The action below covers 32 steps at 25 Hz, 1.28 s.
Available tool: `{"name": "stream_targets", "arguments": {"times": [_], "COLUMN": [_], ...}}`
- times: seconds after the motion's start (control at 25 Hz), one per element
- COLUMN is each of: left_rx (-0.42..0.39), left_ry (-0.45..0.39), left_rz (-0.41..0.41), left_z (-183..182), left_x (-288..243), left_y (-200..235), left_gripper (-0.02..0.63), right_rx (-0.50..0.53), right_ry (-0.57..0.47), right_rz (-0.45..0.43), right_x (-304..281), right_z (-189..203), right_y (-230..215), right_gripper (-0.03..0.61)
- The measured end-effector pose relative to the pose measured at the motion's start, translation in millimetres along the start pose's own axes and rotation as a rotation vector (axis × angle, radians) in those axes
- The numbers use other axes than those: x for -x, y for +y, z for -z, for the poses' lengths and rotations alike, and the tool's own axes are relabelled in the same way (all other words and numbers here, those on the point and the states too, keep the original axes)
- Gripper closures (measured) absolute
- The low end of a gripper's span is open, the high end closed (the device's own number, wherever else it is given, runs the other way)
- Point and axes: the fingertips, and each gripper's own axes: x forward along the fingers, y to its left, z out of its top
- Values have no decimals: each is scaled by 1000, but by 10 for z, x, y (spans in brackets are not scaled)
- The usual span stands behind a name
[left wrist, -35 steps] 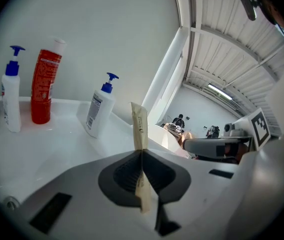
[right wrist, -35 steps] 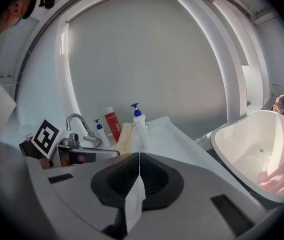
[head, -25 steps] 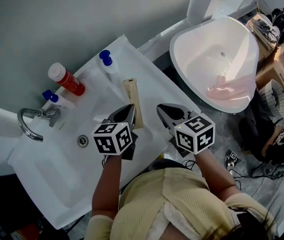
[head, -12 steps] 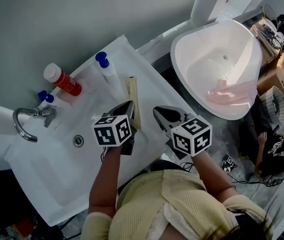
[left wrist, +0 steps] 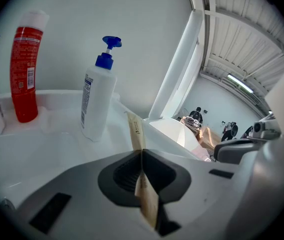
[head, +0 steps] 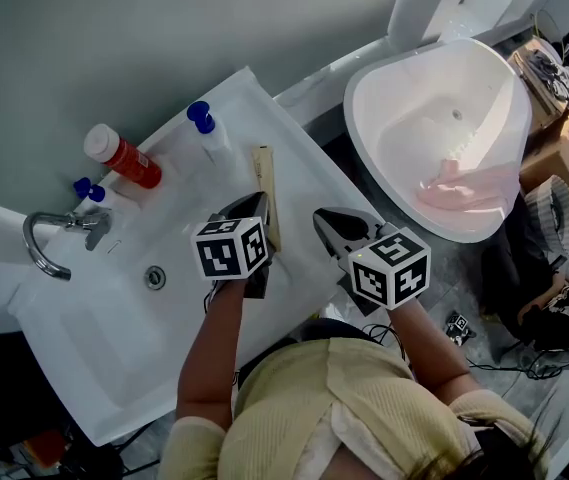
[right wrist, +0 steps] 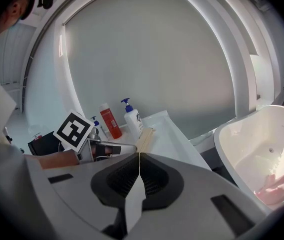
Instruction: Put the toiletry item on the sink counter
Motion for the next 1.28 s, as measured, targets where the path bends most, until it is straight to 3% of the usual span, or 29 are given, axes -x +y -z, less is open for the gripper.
{"name": "stream_targets", "arguments": {"times": [0.8, 1.08, 1.28], "left_rx": [-102, -118, -108], "left_ry": [-14, -50, -59], "left_rz": [-104, -109, -71], "left_z": [-52, -125, -165], "left_x": [-146, -78, 1], "left_y": [112, 81, 51], "left_gripper": [571, 569, 571], "right_rx": [-1, -1, 0], "right_ry": [15, 6, 8], "right_rz": [2, 9, 22], "right_x": [30, 54, 34], "right_z": [105, 94, 91], "right_y": [-73, -65, -19], "right_gripper": [552, 552, 552]}}
